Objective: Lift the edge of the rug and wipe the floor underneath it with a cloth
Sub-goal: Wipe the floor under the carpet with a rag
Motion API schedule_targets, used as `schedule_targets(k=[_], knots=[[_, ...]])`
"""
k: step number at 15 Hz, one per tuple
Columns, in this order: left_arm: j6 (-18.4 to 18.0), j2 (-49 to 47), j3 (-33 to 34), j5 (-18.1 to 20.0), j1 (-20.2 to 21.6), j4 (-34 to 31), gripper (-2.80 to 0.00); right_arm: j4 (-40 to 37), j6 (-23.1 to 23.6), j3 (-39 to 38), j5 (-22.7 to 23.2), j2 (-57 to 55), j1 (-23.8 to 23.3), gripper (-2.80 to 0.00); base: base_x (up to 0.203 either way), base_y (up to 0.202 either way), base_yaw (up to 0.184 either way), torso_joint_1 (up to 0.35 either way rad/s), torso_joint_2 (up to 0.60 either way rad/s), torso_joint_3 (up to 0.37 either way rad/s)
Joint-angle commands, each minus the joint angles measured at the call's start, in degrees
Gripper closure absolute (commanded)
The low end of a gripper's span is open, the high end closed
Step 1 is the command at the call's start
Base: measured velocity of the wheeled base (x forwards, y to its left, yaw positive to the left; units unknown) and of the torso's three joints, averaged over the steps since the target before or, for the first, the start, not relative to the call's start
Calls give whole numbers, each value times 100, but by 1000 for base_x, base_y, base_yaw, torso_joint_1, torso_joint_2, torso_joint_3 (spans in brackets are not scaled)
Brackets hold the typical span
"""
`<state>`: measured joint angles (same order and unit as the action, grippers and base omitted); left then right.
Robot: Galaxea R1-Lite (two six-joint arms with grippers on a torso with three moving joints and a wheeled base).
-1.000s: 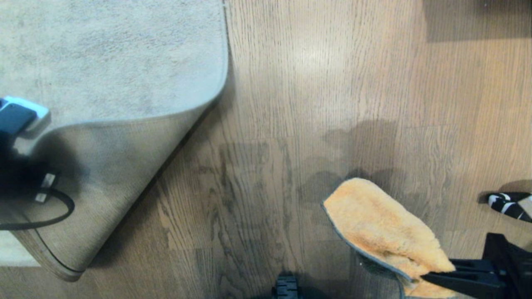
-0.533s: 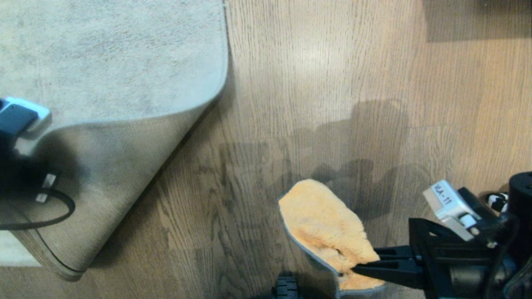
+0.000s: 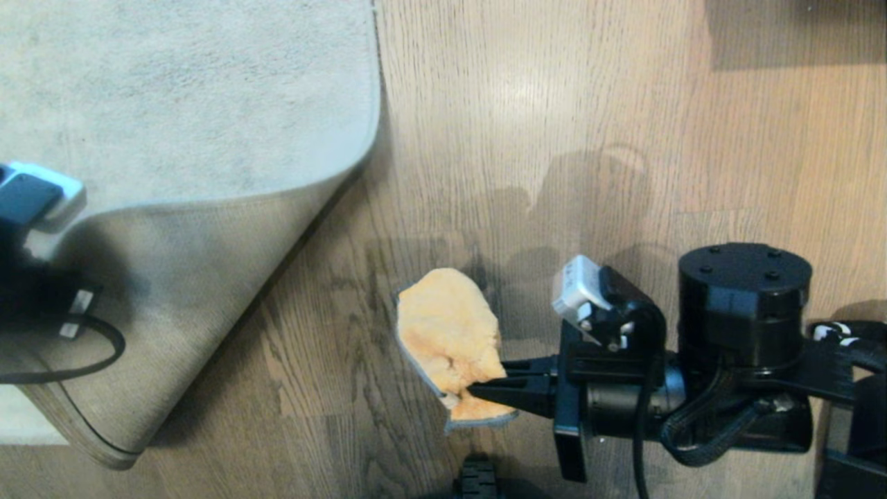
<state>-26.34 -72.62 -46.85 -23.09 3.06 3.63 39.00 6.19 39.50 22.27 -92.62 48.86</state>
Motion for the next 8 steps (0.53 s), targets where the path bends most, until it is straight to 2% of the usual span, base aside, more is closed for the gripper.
schedule_targets(k=[1,3,8], knots=[[-11,12,0,-20,2,6,0,174,-116,425,-379,-546,403,0,0,0,0,0,0,0],[-11,20,0,-20,2,6,0,280,-207,669,-901,-768,735,0,0,0,0,0,0,0],[-11,47,18,-56,2,6,0,462,-215,1292,-1680,-1387,1300,0,0,0,0,0,0,0]])
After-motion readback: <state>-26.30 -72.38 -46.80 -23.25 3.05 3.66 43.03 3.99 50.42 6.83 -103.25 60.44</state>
